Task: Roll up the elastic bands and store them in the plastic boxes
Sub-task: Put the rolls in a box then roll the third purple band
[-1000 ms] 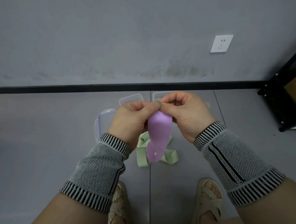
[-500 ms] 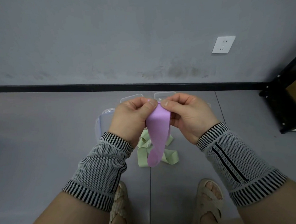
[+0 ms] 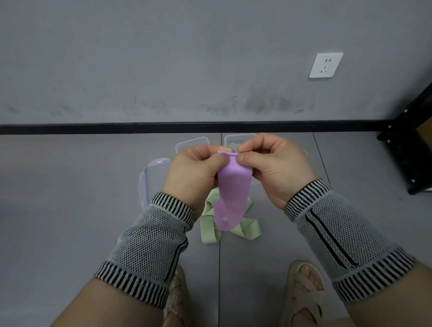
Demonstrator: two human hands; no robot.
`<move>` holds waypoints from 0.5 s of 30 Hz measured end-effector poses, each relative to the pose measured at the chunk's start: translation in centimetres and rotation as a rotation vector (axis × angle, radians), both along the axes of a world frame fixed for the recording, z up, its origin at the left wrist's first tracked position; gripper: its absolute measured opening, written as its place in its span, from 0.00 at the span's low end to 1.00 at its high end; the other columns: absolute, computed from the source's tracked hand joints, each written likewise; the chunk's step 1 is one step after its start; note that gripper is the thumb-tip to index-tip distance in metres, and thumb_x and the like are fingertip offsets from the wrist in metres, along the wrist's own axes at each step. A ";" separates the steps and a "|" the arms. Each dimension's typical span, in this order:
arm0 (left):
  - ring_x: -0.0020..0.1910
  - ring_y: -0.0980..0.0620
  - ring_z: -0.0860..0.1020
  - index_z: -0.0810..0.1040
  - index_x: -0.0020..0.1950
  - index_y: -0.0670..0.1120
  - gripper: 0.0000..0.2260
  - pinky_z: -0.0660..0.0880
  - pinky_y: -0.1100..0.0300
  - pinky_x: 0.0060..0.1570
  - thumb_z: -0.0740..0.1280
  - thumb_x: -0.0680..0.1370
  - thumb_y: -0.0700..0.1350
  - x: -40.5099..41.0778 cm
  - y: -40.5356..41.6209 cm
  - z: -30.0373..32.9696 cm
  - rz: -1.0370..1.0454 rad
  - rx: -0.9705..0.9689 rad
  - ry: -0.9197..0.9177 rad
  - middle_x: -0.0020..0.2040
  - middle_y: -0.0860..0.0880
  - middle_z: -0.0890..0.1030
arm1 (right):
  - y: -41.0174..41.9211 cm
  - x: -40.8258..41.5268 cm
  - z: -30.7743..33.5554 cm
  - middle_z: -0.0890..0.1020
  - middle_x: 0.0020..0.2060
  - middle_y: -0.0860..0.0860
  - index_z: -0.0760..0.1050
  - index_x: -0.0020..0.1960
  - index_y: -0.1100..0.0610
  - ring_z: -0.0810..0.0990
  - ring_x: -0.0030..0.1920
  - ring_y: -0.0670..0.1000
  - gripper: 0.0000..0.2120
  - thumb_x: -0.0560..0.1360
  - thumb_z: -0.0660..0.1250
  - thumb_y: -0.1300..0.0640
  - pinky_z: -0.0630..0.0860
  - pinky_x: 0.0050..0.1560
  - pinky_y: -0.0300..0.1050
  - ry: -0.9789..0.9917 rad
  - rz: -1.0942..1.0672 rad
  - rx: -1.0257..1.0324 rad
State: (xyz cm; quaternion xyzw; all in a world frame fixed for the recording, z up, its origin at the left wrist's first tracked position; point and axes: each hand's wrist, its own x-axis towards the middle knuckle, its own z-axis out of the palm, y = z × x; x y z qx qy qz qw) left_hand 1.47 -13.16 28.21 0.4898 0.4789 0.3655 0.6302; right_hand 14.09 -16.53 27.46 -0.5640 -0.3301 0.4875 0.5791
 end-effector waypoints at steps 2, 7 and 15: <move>0.39 0.46 0.78 0.81 0.41 0.41 0.07 0.75 0.55 0.42 0.64 0.74 0.33 0.1 0.0 -0.1 0.001 0.004 0.016 0.39 0.40 0.81 | -0.1 -0.1 -0.1 0.79 0.30 0.51 0.77 0.31 0.54 0.77 0.35 0.50 0.15 0.68 0.69 0.73 0.76 0.39 0.47 -0.137 -0.033 0.019; 0.41 0.44 0.79 0.81 0.42 0.40 0.03 0.76 0.49 0.48 0.72 0.70 0.37 0.2 -0.2 -0.1 -0.014 0.006 0.013 0.42 0.37 0.81 | 0.0 -0.2 -0.1 0.79 0.26 0.44 0.76 0.30 0.52 0.77 0.32 0.44 0.15 0.67 0.72 0.69 0.78 0.38 0.41 -0.282 -0.076 0.058; 0.34 0.52 0.77 0.79 0.38 0.45 0.08 0.75 0.59 0.38 0.68 0.74 0.34 0.1 0.0 0.0 0.021 0.052 -0.004 0.32 0.48 0.81 | -0.1 0.5 -0.5 0.81 0.38 0.54 0.79 0.43 0.51 0.80 0.42 0.53 0.11 0.69 0.71 0.66 0.77 0.51 0.54 -0.084 0.057 0.033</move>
